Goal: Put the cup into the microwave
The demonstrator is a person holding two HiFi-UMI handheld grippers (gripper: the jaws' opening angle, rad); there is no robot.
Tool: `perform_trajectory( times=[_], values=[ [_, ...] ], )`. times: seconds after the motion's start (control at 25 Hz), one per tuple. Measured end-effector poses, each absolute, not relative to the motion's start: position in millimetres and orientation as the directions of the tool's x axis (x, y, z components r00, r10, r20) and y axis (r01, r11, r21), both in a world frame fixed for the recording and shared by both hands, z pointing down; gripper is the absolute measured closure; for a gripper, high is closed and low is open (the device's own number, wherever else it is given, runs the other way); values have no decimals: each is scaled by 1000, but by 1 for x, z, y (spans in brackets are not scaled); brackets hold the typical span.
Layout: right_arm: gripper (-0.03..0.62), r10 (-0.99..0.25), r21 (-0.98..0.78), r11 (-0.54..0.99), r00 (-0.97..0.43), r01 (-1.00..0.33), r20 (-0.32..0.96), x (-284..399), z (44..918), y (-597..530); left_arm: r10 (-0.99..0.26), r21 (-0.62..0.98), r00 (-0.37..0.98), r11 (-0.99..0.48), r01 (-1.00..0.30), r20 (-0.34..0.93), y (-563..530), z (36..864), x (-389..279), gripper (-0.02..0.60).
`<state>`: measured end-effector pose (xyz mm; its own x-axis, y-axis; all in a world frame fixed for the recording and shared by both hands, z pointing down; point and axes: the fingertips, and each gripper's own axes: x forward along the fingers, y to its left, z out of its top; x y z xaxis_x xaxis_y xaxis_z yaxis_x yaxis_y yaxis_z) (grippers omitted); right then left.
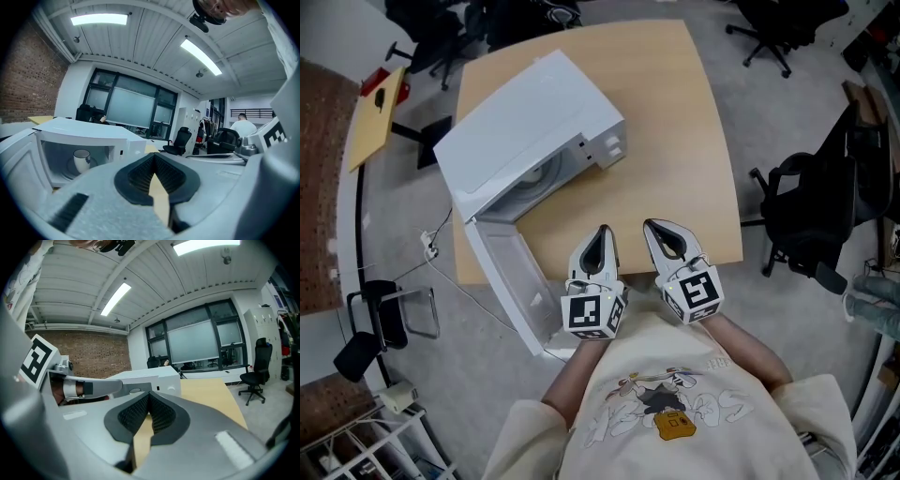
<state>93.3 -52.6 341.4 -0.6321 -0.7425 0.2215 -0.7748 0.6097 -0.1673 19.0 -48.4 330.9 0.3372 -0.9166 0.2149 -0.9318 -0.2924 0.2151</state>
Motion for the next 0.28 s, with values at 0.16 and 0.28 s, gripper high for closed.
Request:
perform_trajectory(
  times=[0.16, 0.28],
  values=[
    [589, -744, -166, 611, -633, -774, 214, 92, 339, -51, -915, 207, 339, -296, -932, 218, -45, 331, 20, 578],
    [589, -747, -166, 607, -630, -777, 213, 91, 340, -49, -914, 207, 341, -298, -932, 219, -44, 332, 19, 578]
  ],
)
